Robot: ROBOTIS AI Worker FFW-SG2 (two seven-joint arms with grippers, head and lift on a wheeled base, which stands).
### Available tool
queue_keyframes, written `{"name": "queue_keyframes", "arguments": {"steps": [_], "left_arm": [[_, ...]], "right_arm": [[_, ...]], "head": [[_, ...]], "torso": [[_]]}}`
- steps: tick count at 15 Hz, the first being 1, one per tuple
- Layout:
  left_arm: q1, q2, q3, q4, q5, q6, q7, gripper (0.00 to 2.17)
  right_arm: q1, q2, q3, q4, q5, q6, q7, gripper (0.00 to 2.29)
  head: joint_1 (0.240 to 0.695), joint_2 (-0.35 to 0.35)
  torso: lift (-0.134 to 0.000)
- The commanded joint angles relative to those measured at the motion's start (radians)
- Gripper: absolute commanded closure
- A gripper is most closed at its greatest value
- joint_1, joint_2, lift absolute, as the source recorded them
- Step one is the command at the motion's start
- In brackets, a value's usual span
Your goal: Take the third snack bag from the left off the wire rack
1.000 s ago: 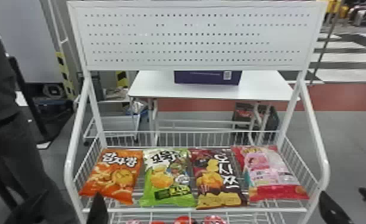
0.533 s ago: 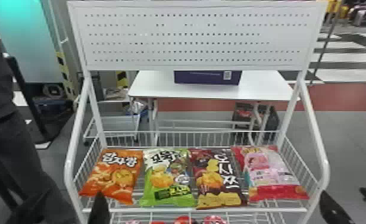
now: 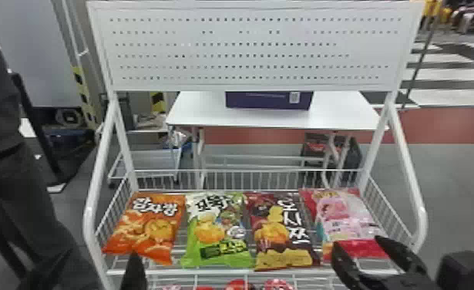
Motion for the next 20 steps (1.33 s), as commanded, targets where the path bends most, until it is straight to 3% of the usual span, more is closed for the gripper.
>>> {"name": "queue_keyframes", "arguments": {"steps": [1, 5, 11, 12, 13, 14, 15, 20], "left_arm": [[0.001, 0.003, 0.000, 0.004, 0.000, 0.000, 0.000, 0.14], [-0.003, 0.003, 0.000, 0.016, 0.000, 0.000, 0.000, 0.14], [-0.005, 0.004, 0.014, 0.014, 0.008, 0.000, 0.000, 0.14], [-0.005, 0.006, 0.014, 0.014, 0.008, -0.003, 0.000, 0.14], [-0.006, 0.006, 0.014, 0.016, 0.010, 0.000, 0.000, 0.14], [-0.011, 0.007, 0.014, 0.019, 0.013, 0.000, 0.000, 0.14], [-0.012, 0.009, 0.015, 0.019, 0.013, 0.000, 0.000, 0.14], [-0.017, 0.012, 0.018, 0.016, 0.019, 0.006, 0.000, 0.14]], "right_arm": [[-0.159, 0.043, 0.098, 0.101, 0.048, 0.121, -0.012, 0.13], [-0.389, 0.058, 0.246, 0.270, 0.060, 0.262, -0.053, 0.13], [-0.521, 0.088, 0.312, 0.454, 0.065, 0.332, -0.061, 0.20], [-0.536, 0.086, 0.319, 0.462, 0.063, 0.348, -0.059, 0.38], [-0.538, 0.086, 0.321, 0.460, 0.063, 0.354, -0.047, 0.93], [-0.538, 0.088, 0.313, 0.460, 0.059, 0.378, -0.047, 1.99], [-0.538, 0.086, 0.307, 0.459, 0.049, 0.412, -0.038, 2.23], [-0.499, 0.075, 0.296, 0.388, 0.016, 0.418, -0.012, 2.25]], "head": [[0.499, 0.000], [0.499, 0.000], [0.499, 0.000], [0.499, 0.000], [0.499, 0.000], [0.499, 0.000], [0.499, 0.000], [0.499, 0.000]], "torso": [[0.000], [0.000], [0.000], [0.000], [0.000], [0.000], [0.000], [0.000]]}}
